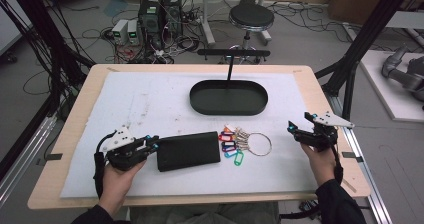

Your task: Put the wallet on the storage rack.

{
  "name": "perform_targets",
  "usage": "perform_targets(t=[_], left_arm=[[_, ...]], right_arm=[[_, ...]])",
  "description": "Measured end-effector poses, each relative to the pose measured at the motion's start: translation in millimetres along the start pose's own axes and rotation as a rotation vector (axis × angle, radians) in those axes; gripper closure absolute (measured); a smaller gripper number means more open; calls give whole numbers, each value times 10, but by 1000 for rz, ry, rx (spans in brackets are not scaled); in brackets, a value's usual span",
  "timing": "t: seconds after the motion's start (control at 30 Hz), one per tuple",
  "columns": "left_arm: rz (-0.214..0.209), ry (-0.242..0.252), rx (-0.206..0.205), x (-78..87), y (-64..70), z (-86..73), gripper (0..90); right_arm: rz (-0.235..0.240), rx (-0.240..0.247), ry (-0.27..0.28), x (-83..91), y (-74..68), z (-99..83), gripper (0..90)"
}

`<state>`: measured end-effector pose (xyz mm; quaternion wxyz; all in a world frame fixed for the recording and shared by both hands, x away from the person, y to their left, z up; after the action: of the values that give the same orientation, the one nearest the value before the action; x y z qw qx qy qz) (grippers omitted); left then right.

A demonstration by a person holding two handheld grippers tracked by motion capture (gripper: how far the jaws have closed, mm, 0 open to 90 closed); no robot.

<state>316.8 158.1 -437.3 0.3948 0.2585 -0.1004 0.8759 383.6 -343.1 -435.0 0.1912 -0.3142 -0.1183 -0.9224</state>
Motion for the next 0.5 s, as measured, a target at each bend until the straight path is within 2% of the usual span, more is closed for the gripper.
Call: perform_targets(t=[0.03,0.07,0.1,0.13,0.23,0.27,0.37,0.47,0.5], left_arm=[[0,0,0,0,0,0,793],[8,23,-37,12,22,37,793],[10,38,-51,18,34,53,793],[10,38,-51,18,34,53,794],[11,70,-85,38,67,89,794],[12,85,-113,54,86,107,795],[9,102,-144,74,112,119,794],[0,117,-155,88,129,123,794],[0,117,-155,88,129,123,794]], right_arm=[[0,0,0,0,0,0,281],[5,4,4,7,-14,10,280],[6,8,6,9,-23,16,281],[9,8,11,11,-32,25,280],[26,7,27,23,-62,49,280],[58,5,52,46,-104,83,280],[116,1,101,77,-195,152,280],[177,18,140,86,-328,223,280],[177,18,140,86,-328,223,280]])
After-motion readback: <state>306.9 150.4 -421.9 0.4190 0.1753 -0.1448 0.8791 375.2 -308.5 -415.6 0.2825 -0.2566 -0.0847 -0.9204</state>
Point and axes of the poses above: each handheld gripper's, and its own axes: x roughly backward along the jaws, z roughly out of its top, y roughly to its right, the point moved 6 cm from there along -x, roughly forward along the jaws, and after that the axes turned 13 degrees about -y, right-handed, at the moved point
